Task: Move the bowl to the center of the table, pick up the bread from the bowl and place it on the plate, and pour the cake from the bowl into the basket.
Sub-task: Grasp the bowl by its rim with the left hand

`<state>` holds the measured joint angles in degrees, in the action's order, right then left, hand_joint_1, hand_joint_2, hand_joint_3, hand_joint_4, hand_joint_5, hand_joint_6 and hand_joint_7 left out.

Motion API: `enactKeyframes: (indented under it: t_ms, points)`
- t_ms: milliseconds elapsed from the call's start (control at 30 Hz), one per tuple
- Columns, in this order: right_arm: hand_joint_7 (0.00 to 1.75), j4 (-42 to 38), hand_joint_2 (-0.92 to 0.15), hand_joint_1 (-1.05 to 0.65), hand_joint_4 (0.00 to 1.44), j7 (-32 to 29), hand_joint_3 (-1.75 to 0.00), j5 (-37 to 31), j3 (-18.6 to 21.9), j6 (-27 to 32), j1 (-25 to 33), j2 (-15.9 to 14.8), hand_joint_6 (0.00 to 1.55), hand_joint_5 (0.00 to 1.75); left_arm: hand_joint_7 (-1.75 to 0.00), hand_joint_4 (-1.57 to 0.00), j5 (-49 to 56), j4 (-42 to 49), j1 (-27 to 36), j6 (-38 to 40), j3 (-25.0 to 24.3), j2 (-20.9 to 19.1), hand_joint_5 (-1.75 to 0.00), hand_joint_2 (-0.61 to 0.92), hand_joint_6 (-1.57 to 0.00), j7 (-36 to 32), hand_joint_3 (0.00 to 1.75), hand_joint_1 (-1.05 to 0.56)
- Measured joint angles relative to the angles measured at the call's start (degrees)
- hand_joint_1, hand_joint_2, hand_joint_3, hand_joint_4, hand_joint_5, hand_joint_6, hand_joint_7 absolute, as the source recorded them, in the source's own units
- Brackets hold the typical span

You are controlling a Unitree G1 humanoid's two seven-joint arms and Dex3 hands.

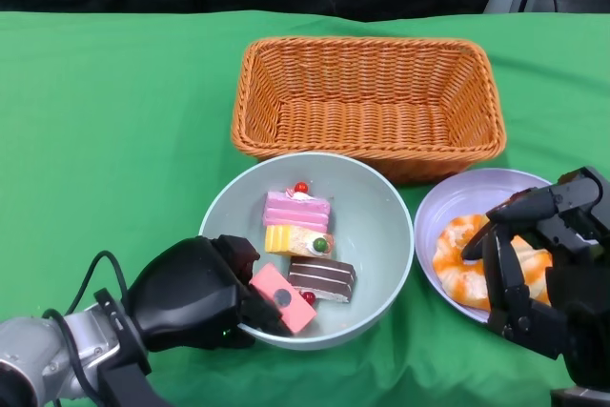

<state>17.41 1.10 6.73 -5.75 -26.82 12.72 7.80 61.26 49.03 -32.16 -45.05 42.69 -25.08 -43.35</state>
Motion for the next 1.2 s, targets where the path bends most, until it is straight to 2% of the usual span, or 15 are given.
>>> enactKeyframes:
  t_ms: [100,167,267,533,633,733,933,967,1000,1067,1100,1200]
  points:
    - [1.15,0.1,-0.47,-0.18,0.75,0.0,-0.96,0.3,-0.1,0.4,0.2,0.0,0.73,1.48,-1.14,-0.75,0.0,1.4,-0.1,-0.9,0.2,0.3,-1.47,0.92,-0.81,-2.2,0.07,-0.12]
    - [1.15,0.1,-0.49,-0.16,0.75,0.1,-0.95,0.3,-0.1,0.4,0.2,0.0,0.73,1.48,-1.17,-0.75,0.0,2.1,-0.4,-1.4,0.2,0.6,-1.47,0.92,-0.80,-3.1,0.08,-0.10]
    - [1.15,0.1,-0.47,-0.17,0.76,0.2,-0.95,0.3,-0.1,0.5,0.2,0.0,0.74,1.47,-1.06,-0.76,0.0,2.8,-0.8,-1.9,0.2,0.6,-1.46,0.92,-0.86,-3.7,0.06,-0.09]
    - [1.14,0.3,-0.51,-0.18,0.75,0.0,-0.89,0.3,-0.5,1.3,0.4,0.4,0.74,1.48,-0.95,-0.82,-0.3,3.9,-1.0,-3.5,0.1,0.7,-1.36,0.89,-0.91,-4.8,0.01,-0.08]
    - [1.15,0.3,-0.52,-0.18,0.74,-0.1,-0.89,0.3,-0.5,1.3,0.4,0.7,0.73,1.49,-0.71,-0.88,-0.3,3.9,-1.0,-3.8,-0.2,0.7,-1.22,0.88,-1.03,-4.8,0.00,-0.07]
    - [1.16,0.3,-0.52,-0.19,0.73,-0.1,-0.88,0.3,-0.5,1.3,0.4,0.7,0.72,1.50,-0.67,-0.91,-0.5,3.9,-1.0,-4.6,-0.5,0.7,-1.20,0.89,-1.06,-5.0,0.01,-0.06]
    - [1.17,0.3,-0.52,-0.17,0.74,-0.1,-0.90,0.3,-0.4,1.2,0.4,0.8,0.72,1.50,-0.66,-0.93,-1.1,3.1,-1.0,-6.3,-1.9,0.7,-1.19,0.90,-1.09,-7.4,0.02,-0.03]
    - [1.17,0.3,-0.52,-0.17,0.74,-0.1,-0.90,0.3,-0.4,1.2,0.4,0.8,0.73,1.50,-0.69,-0.93,-1.3,2.7,-1.0,-6.6,-2.4,0.7,-1.19,0.91,-1.08,-7.8,0.02,-0.03]
    - [1.17,0.3,-0.51,-0.17,0.74,-0.3,-0.90,0.2,-0.4,1.2,0.4,0.9,0.72,1.50,-0.80,-0.90,-1.5,2.2,-1.0,-7.0,-2.9,0.7,-1.27,0.91,-1.03,-8.1,0.04,-0.02]
    - [1.17,0.3,-0.51,-0.17,0.74,-0.5,-0.91,-0.1,-0.5,1.2,0.4,1.0,0.72,1.50,-0.88,-0.87,-1.6,1.2,-1.1,-7.9,-3.8,0.7,-1.34,0.90,-0.99,-9.0,0.07,-0.01]
    - [1.17,0.3,-0.50,-0.17,0.74,-0.6,-0.91,-0.1,-0.5,1.2,0.4,1.0,0.73,1.50,-1.03,-0.81,-1.7,0.8,-1.1,-8.3,-4.4,0.7,-1.48,0.87,-0.91,-9.2,0.16,-0.02]
    - [1.17,0.3,-0.50,-0.18,0.74,-0.6,-0.91,-0.1,-0.4,1.3,0.4,1.0,0.72,1.51,-1.22,-0.73,-3.4,-1.5,-1.1,-9.9,-6.3,0.6,-1.66,0.52,-0.83,-9.3,0.89,-0.03]
